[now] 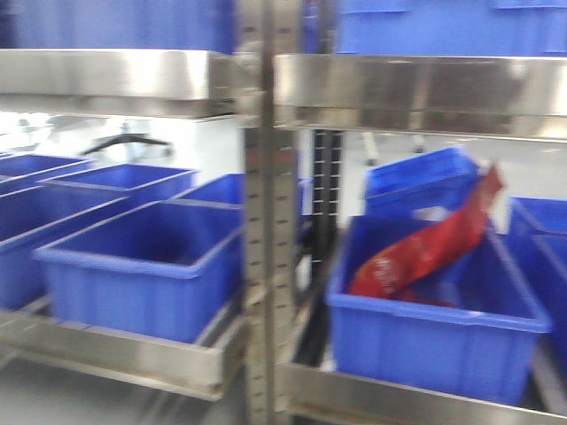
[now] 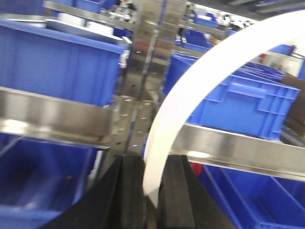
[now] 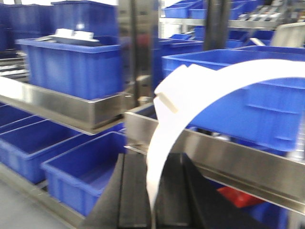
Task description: Grab PVC pipe and place in blue bin
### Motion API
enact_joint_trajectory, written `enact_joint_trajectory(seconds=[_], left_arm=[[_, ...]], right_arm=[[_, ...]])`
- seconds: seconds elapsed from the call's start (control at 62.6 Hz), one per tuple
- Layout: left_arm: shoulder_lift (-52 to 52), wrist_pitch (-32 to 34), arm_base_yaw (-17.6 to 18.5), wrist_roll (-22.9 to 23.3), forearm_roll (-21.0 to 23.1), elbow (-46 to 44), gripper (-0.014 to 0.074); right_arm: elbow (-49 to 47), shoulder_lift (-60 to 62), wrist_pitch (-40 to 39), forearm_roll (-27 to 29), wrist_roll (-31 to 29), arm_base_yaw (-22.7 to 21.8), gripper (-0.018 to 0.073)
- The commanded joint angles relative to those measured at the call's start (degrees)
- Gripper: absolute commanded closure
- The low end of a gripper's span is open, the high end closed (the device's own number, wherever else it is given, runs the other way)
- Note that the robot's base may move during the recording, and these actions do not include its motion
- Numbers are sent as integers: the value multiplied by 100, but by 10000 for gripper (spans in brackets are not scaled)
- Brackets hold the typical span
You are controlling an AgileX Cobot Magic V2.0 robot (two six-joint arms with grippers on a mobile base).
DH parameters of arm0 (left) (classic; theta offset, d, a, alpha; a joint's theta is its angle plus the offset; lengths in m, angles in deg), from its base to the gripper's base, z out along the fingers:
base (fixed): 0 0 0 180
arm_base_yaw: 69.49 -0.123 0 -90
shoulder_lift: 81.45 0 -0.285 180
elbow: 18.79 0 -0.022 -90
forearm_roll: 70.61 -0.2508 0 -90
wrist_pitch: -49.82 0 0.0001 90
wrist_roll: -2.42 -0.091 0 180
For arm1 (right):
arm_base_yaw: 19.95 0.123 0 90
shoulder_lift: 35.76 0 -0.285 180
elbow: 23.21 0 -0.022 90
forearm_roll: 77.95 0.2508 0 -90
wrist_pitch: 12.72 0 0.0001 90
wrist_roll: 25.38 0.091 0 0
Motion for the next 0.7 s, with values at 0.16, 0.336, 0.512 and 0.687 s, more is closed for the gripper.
enact_joint_trajectory(seconds=[0.16, 0.336, 0.512, 0.687], left_arm=[[18, 133, 39, 28, 12, 6, 707], [18, 133, 39, 28, 12, 6, 707], [18, 133, 39, 28, 12, 6, 707], [18, 133, 39, 28, 12, 6, 707]], right_arm=[[0, 16, -150, -74, -3, 2, 727], [0, 16, -150, -74, -3, 2, 727], [0, 16, -150, -74, -3, 2, 727], [0, 16, -150, -74, -3, 2, 727]])
